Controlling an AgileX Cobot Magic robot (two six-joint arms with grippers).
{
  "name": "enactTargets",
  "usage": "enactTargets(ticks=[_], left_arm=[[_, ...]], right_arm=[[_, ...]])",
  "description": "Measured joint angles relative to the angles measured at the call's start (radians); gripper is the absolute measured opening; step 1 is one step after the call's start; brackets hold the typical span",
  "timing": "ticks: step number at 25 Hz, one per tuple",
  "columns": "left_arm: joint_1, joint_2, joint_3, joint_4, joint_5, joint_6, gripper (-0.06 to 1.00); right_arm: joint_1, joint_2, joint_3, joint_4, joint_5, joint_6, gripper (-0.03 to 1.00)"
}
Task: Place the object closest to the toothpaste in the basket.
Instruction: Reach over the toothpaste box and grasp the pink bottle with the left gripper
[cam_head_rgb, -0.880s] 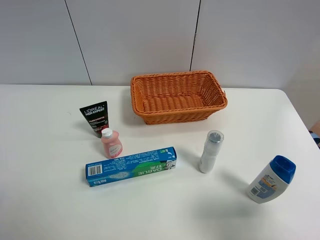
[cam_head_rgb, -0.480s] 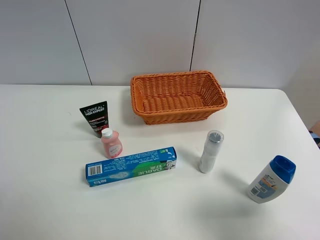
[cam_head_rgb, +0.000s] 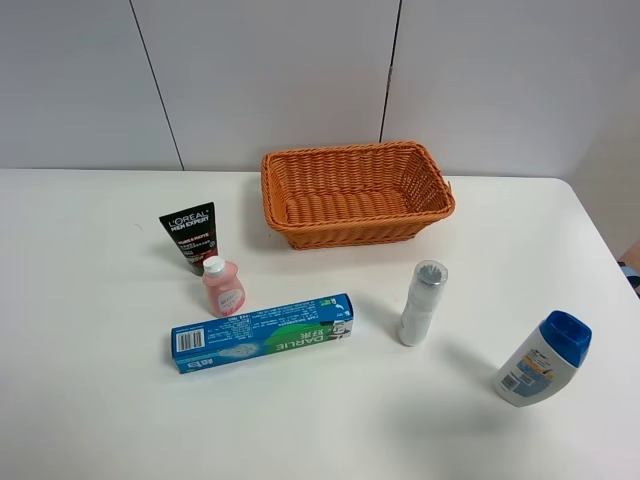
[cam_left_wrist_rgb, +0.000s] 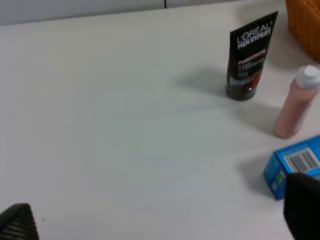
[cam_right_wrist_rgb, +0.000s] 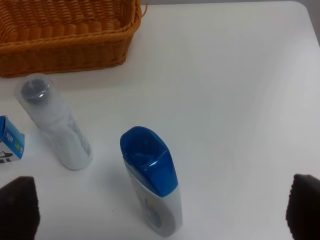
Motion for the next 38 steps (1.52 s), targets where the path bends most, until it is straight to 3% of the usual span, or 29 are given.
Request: enactTargets(ticks=[5,8,11,17,22,27,34,38], left_arm=[[0.000,0.275,-0.007,-0.051,-0.182,0.001,0.99],[0.000,0.439,-0.009,-0.144,-0.340,0.042,0.99],[0.000,0.597,-0.017,-0.261,-0.458,0.148,0.99],[0.000,0.902,-0.017,-0.544,-0.512,0.399,0.99],[-0.012,0.994,-0.017,-0.724,-0.518,0.628,0.99],[-0.154,0.997,-0.017,-0.800,-0.523,0.771,0.99],[-0.451,1.083,-0.017,-0.807,-0.637,0.826,0.99],[-0.480,1.210,-0.017,-0.802,-0.737,0.834,0.99]], right_arm=[[0.000,0.000,0.000,0.000,0.000,0.000,0.99],[0.000,0.000,0.000,0.000,0.000,0.000,0.99],[0.000,0.000,0.000,0.000,0.000,0.000,0.99],[0.000,0.000,0.000,0.000,0.000,0.000,0.99],[0.000,0.000,0.000,0.000,0.000,0.000,0.99],[0.000,0.000,0.000,0.000,0.000,0.000,0.99],[0.000,0.000,0.000,0.000,0.000,0.000,0.99],[0.000,0.000,0.000,0.000,0.000,0.000,0.99]])
